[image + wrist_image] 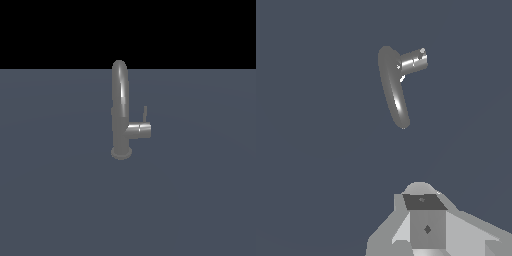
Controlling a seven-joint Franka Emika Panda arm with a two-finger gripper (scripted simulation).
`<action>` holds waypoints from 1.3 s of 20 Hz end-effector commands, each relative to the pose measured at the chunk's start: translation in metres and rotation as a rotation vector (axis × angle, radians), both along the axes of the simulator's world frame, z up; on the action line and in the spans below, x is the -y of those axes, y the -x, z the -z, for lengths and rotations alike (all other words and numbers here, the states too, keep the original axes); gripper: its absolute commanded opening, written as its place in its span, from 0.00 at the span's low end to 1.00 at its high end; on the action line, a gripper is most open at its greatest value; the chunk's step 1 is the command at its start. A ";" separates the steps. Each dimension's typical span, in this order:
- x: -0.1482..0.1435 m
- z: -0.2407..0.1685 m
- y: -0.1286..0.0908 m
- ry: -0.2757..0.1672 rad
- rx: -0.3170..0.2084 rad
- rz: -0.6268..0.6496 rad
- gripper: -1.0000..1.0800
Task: Turn on the faucet by rotating a designated handle.
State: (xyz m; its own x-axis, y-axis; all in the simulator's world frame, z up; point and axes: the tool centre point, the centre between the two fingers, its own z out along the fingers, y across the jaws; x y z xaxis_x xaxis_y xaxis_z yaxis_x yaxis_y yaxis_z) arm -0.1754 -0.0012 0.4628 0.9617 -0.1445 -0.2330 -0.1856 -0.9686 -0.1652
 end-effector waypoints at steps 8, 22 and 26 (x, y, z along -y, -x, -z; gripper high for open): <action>0.008 0.024 -0.051 -0.131 -0.148 0.142 0.00; 0.027 0.078 -0.118 -0.342 -0.383 0.364 0.00; 0.033 0.098 -0.136 -0.408 -0.456 0.433 0.00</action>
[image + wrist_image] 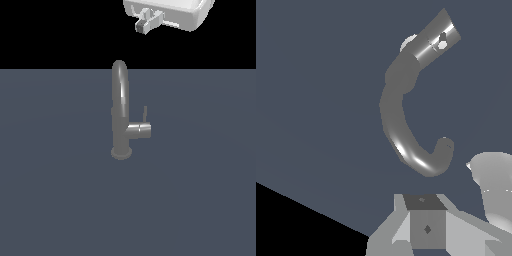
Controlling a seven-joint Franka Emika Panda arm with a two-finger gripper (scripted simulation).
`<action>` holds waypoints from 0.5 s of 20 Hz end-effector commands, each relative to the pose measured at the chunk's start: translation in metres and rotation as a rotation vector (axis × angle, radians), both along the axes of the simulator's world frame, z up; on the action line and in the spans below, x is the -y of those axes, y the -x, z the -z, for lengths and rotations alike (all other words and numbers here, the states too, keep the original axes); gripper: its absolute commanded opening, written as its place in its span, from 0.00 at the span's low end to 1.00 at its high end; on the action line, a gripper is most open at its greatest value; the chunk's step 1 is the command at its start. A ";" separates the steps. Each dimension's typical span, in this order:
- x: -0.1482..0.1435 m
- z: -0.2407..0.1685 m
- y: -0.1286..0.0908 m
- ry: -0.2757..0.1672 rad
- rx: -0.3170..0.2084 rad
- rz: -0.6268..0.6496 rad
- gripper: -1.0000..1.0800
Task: Turn on the faucet by rotating a designated handle.
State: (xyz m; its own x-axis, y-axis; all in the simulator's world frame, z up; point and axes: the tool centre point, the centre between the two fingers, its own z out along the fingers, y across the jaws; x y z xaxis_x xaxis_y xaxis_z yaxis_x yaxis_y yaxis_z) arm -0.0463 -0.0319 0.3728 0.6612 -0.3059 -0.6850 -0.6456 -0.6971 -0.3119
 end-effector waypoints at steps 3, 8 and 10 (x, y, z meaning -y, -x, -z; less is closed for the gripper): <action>0.007 0.025 -0.019 -0.078 -0.085 0.081 0.00; 0.015 0.057 -0.037 -0.172 -0.187 0.178 0.00; 0.018 0.072 -0.044 -0.212 -0.231 0.220 0.00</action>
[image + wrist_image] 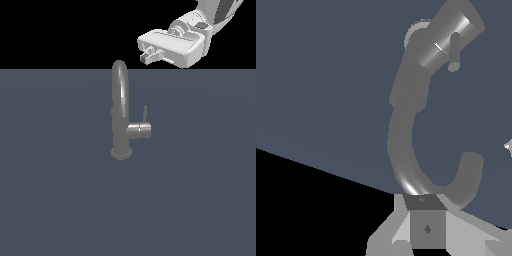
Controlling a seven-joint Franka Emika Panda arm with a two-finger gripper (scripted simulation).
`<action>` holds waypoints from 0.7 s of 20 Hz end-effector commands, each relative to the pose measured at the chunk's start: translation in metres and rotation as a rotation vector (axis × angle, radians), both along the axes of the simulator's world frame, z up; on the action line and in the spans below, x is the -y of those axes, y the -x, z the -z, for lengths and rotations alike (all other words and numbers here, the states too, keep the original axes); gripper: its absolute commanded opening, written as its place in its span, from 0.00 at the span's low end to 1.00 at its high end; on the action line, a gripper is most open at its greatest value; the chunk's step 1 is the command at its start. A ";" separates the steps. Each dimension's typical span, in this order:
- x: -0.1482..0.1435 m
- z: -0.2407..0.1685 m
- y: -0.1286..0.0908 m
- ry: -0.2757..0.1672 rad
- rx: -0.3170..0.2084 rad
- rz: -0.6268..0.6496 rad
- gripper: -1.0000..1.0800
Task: Turn on the faucet by rotating a designated handle.
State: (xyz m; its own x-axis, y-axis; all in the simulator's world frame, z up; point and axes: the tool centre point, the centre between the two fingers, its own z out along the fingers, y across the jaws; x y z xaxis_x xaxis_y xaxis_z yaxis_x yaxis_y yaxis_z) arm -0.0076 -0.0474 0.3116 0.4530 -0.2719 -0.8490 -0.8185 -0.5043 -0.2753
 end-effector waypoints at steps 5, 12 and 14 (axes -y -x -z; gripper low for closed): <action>0.008 0.052 -0.019 -0.138 -0.151 0.144 0.00; 0.009 0.105 -0.029 -0.269 -0.298 0.284 0.00; 0.009 0.117 -0.030 -0.298 -0.331 0.315 0.00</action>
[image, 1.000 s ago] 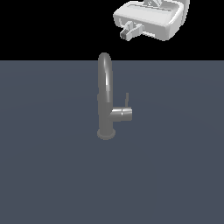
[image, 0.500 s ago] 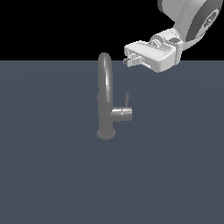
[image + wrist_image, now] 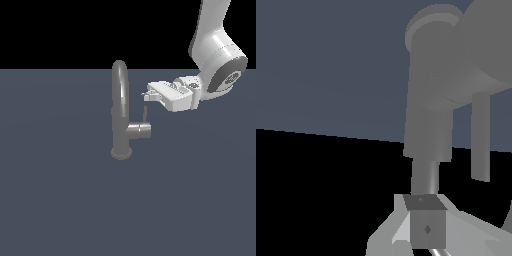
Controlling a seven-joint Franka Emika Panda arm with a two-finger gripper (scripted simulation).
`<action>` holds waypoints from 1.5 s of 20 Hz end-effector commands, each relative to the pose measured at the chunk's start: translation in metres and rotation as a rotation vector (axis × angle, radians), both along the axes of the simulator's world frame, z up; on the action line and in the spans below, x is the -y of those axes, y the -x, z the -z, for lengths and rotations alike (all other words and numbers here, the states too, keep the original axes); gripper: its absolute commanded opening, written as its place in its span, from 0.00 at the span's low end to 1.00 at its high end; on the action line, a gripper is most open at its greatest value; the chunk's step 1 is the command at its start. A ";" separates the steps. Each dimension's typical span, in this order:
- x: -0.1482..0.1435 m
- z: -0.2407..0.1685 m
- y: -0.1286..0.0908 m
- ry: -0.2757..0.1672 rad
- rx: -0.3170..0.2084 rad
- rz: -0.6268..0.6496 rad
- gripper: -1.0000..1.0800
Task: Turn on the faucet by rotating a designated handle.
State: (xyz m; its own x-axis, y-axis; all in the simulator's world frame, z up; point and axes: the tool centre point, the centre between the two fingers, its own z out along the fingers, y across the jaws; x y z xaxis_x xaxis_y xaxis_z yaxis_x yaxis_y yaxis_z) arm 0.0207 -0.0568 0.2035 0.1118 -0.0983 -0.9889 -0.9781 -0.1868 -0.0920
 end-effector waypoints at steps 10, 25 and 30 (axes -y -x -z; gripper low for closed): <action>-0.005 0.042 -0.002 -0.102 -0.113 0.108 0.00; -0.004 0.037 0.024 -0.103 -0.114 0.110 0.00; -0.003 0.034 0.039 -0.104 -0.115 0.110 0.00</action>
State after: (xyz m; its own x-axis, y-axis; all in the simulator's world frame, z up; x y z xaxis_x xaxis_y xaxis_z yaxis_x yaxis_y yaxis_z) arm -0.0107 -0.0530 0.1658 -0.0059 -0.0055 -1.0000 -0.9977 -0.0682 0.0063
